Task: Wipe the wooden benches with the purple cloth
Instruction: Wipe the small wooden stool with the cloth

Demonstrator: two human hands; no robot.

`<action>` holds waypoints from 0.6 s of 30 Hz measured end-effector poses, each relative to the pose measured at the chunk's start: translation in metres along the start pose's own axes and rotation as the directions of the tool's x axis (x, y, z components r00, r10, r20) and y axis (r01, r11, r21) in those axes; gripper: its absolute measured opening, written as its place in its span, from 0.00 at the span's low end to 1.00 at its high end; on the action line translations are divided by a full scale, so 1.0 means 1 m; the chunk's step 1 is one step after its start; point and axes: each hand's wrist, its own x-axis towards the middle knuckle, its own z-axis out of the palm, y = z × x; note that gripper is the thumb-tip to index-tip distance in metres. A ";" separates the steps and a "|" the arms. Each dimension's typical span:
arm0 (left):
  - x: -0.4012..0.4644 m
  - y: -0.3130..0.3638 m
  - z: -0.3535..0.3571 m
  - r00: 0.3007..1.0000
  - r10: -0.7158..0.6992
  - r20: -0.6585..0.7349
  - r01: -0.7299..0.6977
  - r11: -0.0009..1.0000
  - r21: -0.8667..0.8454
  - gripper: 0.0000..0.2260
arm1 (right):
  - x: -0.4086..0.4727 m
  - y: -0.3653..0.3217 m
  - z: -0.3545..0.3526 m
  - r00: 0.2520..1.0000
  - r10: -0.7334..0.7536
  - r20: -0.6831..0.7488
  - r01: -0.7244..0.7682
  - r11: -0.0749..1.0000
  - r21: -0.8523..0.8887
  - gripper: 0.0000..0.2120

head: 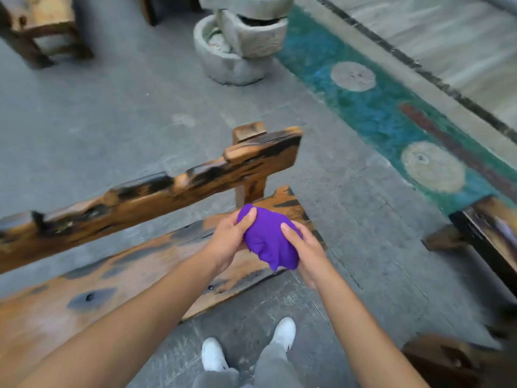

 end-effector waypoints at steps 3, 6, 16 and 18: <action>0.027 0.008 0.080 0.993 -0.033 0.113 0.026 0.998 0.060 0.16 | -0.004 -0.028 -0.071 0.997 -0.017 -0.082 0.033 0.978 0.204 0.18; 0.051 0.008 0.168 0.978 -0.074 0.194 0.039 0.983 0.180 0.15 | -0.005 -0.054 -0.148 0.967 -0.064 -0.245 0.143 0.937 0.319 0.13; 0.126 -0.025 0.454 0.851 -0.280 0.444 0.096 0.914 0.393 0.23 | -0.003 -0.127 -0.389 0.825 -0.007 -0.564 0.397 0.719 0.571 0.16; 0.143 -0.036 0.511 0.781 -0.337 0.526 0.098 0.898 0.430 0.19 | 0.003 -0.133 -0.440 0.794 0.006 -0.608 0.430 0.701 0.569 0.17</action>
